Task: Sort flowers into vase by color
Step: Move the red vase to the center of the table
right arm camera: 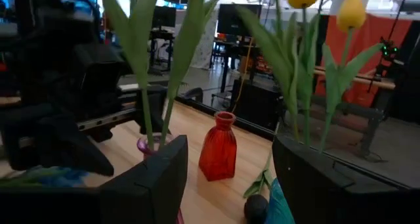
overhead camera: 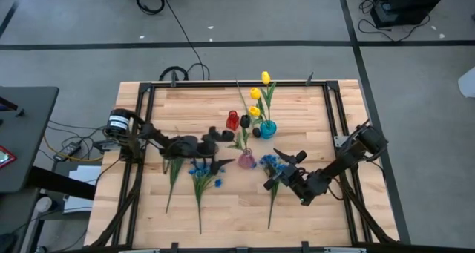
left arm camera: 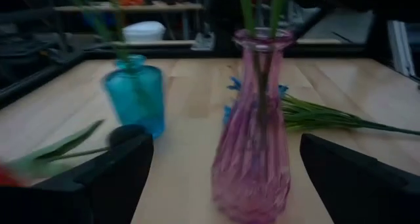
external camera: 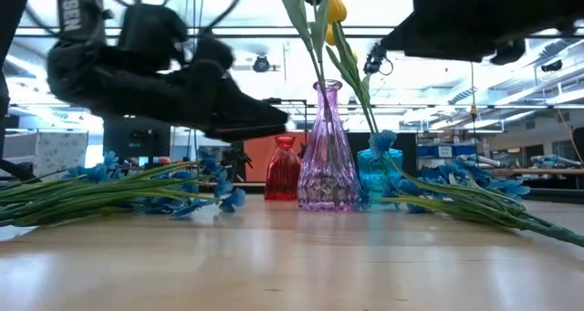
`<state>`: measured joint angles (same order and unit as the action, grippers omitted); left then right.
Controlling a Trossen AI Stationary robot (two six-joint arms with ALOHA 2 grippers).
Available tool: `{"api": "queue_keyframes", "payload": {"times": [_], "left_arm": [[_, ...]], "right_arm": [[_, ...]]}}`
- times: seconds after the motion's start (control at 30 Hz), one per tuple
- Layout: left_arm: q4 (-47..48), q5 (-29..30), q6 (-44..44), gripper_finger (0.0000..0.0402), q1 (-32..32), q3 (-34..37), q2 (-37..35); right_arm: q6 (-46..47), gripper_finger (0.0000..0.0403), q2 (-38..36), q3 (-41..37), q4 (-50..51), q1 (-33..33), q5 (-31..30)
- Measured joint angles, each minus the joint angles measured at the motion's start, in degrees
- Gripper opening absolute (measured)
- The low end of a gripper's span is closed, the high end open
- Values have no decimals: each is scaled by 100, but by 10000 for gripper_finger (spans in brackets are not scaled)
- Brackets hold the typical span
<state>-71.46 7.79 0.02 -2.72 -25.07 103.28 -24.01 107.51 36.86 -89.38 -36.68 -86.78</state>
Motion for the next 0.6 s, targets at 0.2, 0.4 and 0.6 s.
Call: {"api": "queue_keyframes", "payload": {"times": [0.2, 0.4, 0.6], "left_arm": [[-1575, 463, -209, 391, 13, 979, -24], [-1743, 471, -629, 390, 11, 1426, -96], [-1668, 319, -840, 388, 11, 1488, -195]], "right_arm": [[-127, 230, -347, 0, 4, -229, -326], [-9, 218, -658, 0, -1, -394, -334], [335, 199, -709, -82, 7, -585, -323]]}}
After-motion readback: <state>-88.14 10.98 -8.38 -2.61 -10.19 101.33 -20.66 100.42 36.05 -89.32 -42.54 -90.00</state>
